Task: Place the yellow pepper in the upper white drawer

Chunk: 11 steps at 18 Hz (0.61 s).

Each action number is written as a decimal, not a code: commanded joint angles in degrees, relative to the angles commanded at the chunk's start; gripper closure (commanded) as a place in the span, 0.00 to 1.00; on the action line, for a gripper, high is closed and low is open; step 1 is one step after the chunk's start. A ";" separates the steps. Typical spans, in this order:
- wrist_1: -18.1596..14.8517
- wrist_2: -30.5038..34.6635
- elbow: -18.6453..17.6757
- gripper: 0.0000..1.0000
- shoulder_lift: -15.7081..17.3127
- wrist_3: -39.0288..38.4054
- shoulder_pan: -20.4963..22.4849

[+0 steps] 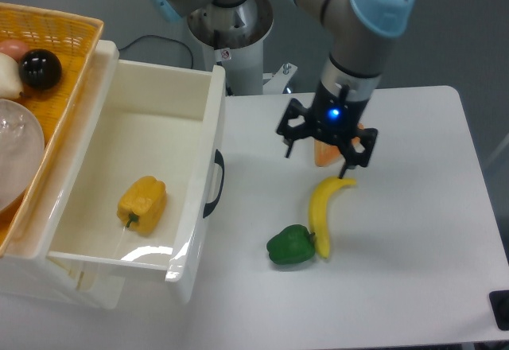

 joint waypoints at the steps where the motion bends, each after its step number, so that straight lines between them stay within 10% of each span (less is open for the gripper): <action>1: 0.52 1.67 0.00 0.00 -0.79 1.84 -0.09; 11: 4.57 5.90 0.09 0.00 -8.88 10.55 3.16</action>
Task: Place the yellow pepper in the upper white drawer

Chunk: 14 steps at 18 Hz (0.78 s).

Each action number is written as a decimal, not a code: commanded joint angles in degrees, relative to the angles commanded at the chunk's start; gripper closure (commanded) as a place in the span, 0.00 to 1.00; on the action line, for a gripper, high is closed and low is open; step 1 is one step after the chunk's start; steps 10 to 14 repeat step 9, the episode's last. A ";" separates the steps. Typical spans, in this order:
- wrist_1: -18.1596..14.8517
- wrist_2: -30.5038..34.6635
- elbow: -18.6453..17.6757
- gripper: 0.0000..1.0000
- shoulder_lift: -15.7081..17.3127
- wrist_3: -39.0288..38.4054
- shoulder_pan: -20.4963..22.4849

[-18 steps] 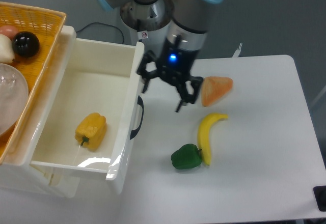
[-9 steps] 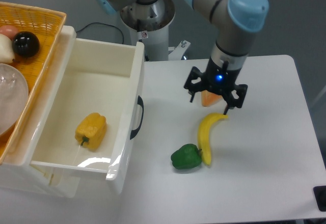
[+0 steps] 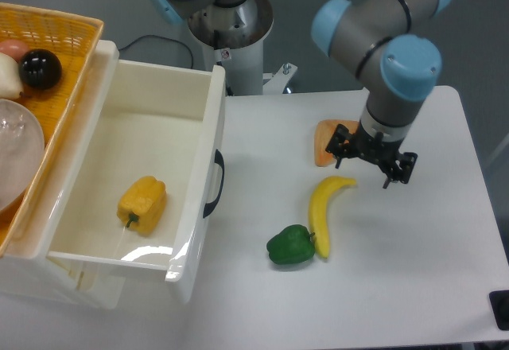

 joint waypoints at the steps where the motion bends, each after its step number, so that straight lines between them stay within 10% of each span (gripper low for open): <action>1: 0.61 1.14 0.00 0.00 -0.70 0.00 -0.09; 14: 2.11 3.87 0.26 0.00 -2.90 5.09 0.00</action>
